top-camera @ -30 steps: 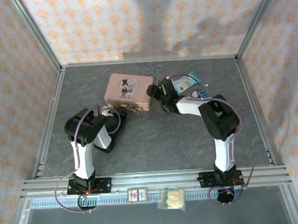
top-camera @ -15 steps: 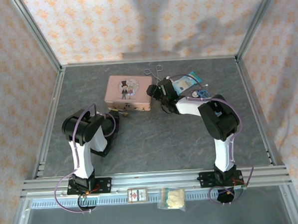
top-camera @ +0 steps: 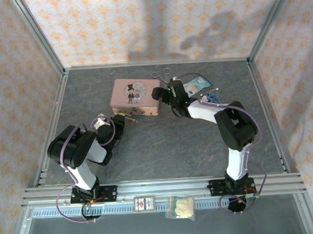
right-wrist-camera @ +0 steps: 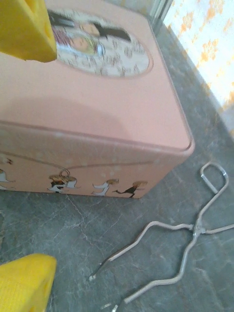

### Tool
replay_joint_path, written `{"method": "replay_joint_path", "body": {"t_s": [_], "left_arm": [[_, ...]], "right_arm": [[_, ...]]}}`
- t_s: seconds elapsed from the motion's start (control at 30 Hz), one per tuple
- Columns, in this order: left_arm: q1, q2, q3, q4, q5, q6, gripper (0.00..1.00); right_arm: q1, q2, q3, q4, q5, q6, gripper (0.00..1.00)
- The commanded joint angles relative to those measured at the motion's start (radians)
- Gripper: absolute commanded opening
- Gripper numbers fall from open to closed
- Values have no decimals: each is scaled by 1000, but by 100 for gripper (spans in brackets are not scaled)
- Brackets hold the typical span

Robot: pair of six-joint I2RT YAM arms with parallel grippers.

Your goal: Unlock the padlock with the key

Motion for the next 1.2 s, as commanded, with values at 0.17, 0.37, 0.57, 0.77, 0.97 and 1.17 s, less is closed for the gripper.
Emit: {"method": "replay_joint_path", "body": {"t_s": [0.17,0.37,0.57,0.77,0.97,1.17], "left_arm": [[-133,-279,158,-747,114,324,0],[-257,-247,259,-902,182,361,0],[-377,-97,339,-909,212,355,0],[-393,-9,401,-957,196,389,0],[-393,2,434,-1026,163,419,44],[-379,-94,477,-1167,40,503,68]], "right_arm": [[-5,-220,-117,-98,166,-192,100],[-14,-291,-188,-88,259,-221,100],[-16,-335,-246,-54,305,-242,100],[-18,-375,-281,-25,347,-274,100],[-27,-384,-310,0,423,-314,100],[-115,-392,-355,47,457,-377,100]]}}
